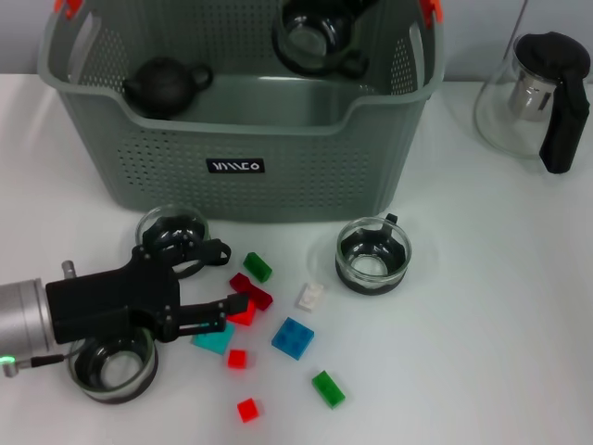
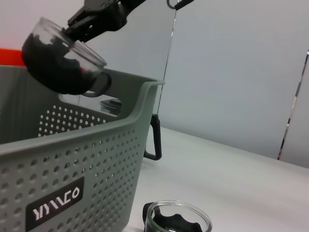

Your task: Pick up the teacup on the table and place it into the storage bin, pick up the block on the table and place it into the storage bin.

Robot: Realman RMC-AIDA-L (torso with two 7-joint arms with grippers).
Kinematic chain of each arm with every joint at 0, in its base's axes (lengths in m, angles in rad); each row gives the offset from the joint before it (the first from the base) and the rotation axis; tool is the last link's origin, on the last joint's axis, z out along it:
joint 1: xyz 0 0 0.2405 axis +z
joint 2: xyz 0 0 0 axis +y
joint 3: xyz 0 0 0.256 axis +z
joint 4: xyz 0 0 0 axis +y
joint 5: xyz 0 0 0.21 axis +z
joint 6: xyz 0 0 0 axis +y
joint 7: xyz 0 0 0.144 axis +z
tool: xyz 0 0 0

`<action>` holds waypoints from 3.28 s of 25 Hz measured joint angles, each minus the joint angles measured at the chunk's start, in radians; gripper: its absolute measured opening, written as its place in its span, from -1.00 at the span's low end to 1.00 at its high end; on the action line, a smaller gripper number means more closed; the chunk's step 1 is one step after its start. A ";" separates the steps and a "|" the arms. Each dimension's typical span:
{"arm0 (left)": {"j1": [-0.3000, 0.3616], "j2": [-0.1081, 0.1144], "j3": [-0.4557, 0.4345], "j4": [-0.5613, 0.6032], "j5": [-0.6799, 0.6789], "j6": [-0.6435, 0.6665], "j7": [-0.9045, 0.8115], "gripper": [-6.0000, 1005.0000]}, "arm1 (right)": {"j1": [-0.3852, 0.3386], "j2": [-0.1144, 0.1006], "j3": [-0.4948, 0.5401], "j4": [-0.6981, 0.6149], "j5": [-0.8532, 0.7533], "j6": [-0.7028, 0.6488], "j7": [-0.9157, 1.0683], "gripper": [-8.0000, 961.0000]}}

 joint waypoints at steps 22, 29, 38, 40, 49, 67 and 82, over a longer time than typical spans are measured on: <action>0.001 -0.016 0.001 -0.002 0.000 0.002 0.000 0.68 | 0.086 0.011 -0.060 0.292 -0.063 0.292 0.079 -0.87; 0.002 -0.016 0.000 -0.002 0.000 0.002 0.000 0.68 | 0.088 0.013 -0.139 0.333 -0.066 0.316 0.075 -0.87; 0.002 -0.016 0.000 -0.002 0.000 0.002 0.000 0.68 | 0.085 0.015 -0.190 0.353 -0.061 0.331 0.075 -0.87; 0.002 -0.016 0.000 -0.002 0.000 0.002 0.000 0.68 | 0.084 0.015 -0.196 0.353 -0.061 0.331 0.075 -0.87; -0.002 -0.016 0.000 -0.002 0.000 0.002 0.000 0.68 | 0.087 0.015 -0.200 0.363 -0.060 0.311 0.060 -0.87; -0.002 -0.015 0.000 -0.002 -0.009 0.002 0.000 0.68 | -0.094 0.009 -0.135 -0.163 0.006 -0.004 0.047 0.16; -0.004 -0.006 0.000 0.000 -0.024 -0.007 0.000 0.68 | -0.366 0.004 -0.100 -0.632 0.282 -0.739 -0.084 0.35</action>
